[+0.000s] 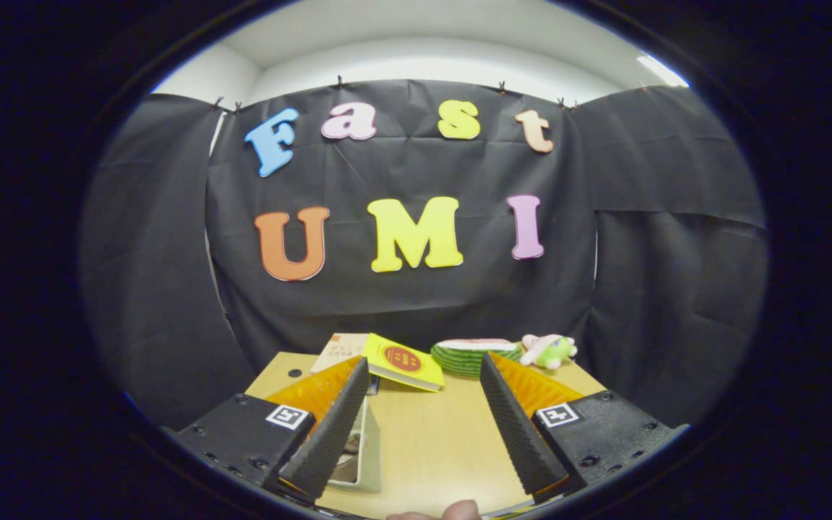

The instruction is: Open the storage box then place both shoes into the box .Put the left shoe in first, then the right shoe, with the right side of both shoes facing outward in a uniform manner.

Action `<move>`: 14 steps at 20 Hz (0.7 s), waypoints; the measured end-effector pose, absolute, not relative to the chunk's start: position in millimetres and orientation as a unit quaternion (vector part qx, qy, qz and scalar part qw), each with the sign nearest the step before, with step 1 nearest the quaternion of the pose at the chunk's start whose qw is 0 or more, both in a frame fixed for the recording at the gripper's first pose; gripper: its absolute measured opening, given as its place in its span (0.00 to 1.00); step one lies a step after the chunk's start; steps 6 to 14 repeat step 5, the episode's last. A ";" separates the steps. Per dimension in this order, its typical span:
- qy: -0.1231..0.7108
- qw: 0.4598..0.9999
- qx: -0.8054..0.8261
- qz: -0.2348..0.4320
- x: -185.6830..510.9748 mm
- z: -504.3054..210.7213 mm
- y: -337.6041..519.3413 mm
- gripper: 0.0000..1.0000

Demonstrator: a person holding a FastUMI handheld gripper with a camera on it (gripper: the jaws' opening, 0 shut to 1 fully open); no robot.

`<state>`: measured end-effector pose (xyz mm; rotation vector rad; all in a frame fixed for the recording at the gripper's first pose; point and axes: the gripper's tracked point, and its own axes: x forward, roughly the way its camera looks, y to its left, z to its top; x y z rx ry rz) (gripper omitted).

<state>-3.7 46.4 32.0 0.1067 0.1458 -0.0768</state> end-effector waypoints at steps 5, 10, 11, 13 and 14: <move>0.071 0.995 0.051 -0.038 -3.1 34.0 45.1 0.99; 0.071 0.995 0.051 -0.038 -3.1 34.0 45.1 0.99; 0.071 0.995 0.051 -0.038 -3.1 34.0 45.1 0.99; 0.071 0.995 0.051 -0.038 -3.1 34.0 45.1 0.99; 0.071 0.995 0.051 -0.038 -3.1 34.0 45.1 0.99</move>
